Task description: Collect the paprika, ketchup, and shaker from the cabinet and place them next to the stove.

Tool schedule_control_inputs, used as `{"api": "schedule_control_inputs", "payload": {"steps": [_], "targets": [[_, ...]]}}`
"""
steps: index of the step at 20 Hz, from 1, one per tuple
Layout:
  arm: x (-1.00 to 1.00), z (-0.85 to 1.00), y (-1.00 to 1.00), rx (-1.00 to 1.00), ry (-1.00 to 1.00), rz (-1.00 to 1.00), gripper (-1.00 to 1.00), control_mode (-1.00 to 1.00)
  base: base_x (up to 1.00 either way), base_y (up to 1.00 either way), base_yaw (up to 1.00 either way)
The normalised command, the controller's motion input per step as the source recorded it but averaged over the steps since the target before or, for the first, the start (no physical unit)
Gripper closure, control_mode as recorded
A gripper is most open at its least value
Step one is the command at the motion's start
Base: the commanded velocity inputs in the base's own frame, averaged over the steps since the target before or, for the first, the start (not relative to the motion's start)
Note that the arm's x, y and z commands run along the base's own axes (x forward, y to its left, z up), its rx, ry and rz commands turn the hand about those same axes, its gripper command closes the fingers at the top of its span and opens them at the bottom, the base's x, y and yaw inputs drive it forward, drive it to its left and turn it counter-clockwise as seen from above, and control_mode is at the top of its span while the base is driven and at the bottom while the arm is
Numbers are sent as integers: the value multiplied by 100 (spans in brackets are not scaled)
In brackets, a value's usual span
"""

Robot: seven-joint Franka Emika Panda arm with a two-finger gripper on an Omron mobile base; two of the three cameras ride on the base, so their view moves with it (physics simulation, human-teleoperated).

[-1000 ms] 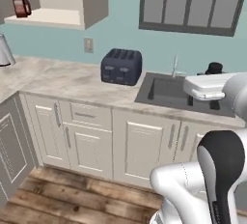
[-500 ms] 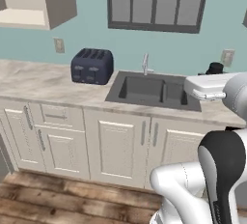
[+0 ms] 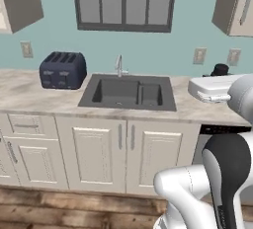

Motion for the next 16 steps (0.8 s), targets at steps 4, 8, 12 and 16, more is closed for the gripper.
{"api": "schedule_control_inputs", "payload": {"steps": [4, 8, 12, 16], "targets": [[0, 0, 0, 0, 0, 0, 100, 100, -18, -46, -29], [0, 0, 0, 0, 0, 0, 100, 100, -17, -48, -30], [0, 0, 0, 0, 0, 0, 100, 100, -9, -47, -29], [0, 0, 0, 0, 0, 0, 100, 100, 0, -55, -25]]}}
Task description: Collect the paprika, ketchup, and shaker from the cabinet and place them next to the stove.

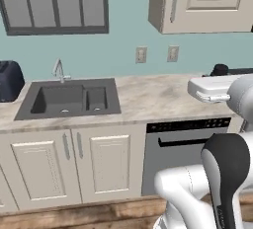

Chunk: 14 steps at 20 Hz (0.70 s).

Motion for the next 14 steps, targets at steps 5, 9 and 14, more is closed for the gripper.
{"api": "schedule_control_inputs", "payload": {"steps": [5, 9, 14], "targets": [[0, 0, 0, 0, 0, 0, 100, 100, 3, -63, -20], [0, 0, 0, 0, 0, 0, 100, 100, 15, -65, -14], [0, 0, 0, 0, 0, 0, 100, 100, 24, -59, -6]]}}
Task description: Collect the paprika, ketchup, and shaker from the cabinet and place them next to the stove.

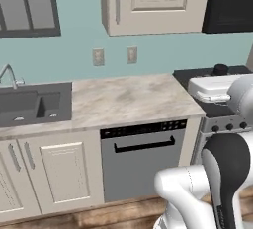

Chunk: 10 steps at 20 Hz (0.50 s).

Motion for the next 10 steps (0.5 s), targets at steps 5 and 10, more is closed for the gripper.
{"api": "schedule_control_inputs", "payload": {"steps": [5, 10], "targets": [[0, 0, 0, 0, 0, 0, 100, 100, 34, -47, 0], [0, 0, 0, 0, 0, 0, 100, 100, 36, -46, 0]]}}
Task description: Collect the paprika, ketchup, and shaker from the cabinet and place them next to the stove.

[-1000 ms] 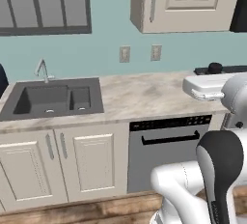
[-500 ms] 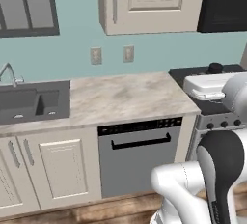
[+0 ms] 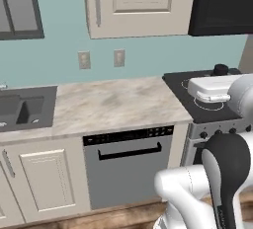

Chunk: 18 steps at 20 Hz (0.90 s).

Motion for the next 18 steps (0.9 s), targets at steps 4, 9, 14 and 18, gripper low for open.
{"api": "schedule_control_inputs", "payload": {"steps": [4, 9, 14, 18], "targets": [[0, 0, 0, 0, 0, 0, 100, 100, 48, -42, 0], [0, 0, 0, 0, 0, 0, 100, 100, 55, -40, 0], [0, 0, 0, 0, 0, 0, 100, 100, 57, -33, 0], [0, 0, 0, 0, 0, 0, 100, 100, 59, -32, 0]]}}
